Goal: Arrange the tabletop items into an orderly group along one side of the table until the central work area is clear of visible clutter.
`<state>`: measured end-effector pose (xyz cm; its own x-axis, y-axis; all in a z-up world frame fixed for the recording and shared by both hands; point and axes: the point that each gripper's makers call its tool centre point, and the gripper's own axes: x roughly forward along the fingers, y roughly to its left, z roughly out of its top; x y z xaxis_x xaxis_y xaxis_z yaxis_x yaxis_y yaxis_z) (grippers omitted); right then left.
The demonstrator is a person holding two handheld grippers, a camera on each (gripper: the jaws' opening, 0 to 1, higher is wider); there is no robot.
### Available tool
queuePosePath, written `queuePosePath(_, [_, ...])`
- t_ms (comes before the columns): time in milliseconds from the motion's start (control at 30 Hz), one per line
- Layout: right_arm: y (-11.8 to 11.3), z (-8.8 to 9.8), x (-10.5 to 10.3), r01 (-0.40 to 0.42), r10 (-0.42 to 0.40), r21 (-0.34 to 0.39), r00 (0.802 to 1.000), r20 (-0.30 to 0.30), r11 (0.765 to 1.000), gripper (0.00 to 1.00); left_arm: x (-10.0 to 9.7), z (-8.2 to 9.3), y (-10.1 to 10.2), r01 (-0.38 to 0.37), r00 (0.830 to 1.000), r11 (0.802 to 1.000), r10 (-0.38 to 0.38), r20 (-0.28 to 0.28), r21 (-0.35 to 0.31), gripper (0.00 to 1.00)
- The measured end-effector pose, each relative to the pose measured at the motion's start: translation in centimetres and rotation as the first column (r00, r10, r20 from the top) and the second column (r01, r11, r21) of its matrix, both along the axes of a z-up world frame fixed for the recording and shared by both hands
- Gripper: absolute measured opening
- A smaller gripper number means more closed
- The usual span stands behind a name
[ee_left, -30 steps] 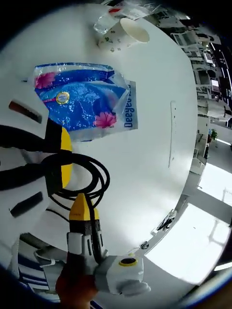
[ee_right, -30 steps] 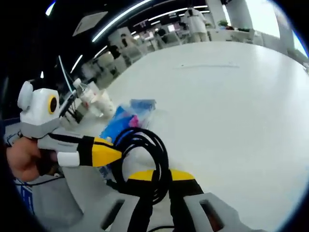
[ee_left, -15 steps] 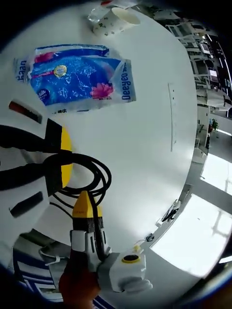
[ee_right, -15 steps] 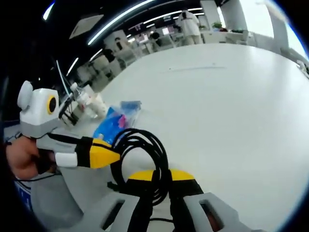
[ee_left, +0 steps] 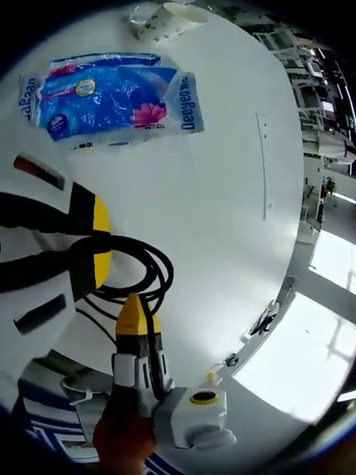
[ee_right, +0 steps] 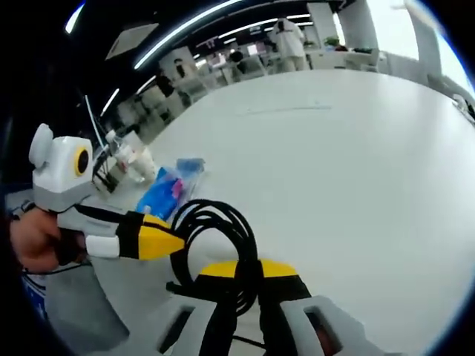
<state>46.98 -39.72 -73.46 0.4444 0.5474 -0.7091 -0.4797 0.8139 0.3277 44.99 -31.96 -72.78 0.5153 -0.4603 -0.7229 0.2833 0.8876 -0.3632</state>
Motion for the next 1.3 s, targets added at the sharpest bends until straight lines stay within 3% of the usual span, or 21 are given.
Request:
queuePosePath(333, [-0.6, -0.7, 1.3, -0.019, 0.019, -0.016, 1.000, -0.003, 1.000, 0.00, 0.7, -0.5, -0.4, -0.031, 0.999, 0.999, 0.031, -0.015, -0.011, 0.02])
queuePosePath(733, [-0.1, -0.7, 4.0, -0.045, 0.045, -0.025, 0.999, 0.001, 0.999, 0.00, 2.3, -1.3, -0.3, -0.139, 0.990, 0.989, 0.136, -0.046, -0.056, 0.02])
queuePosePath(967, [1.1, -1.2, 5.0, -0.067, 0.067, -0.032, 0.998, -0.006, 0.997, 0.00, 3.0, -1.9, 0.6, -0.187, 0.981, 0.981, 0.184, -0.063, -0.046, 0.02])
queuePosePath(1300, [1.7, -2.2, 5.2, -0.065, 0.065, -0.018, 0.997, -0.031, 0.998, 0.00, 3.0, -3.2, 1.2, -0.172, 0.982, 0.985, 0.172, -0.074, 0.006, 0.04])
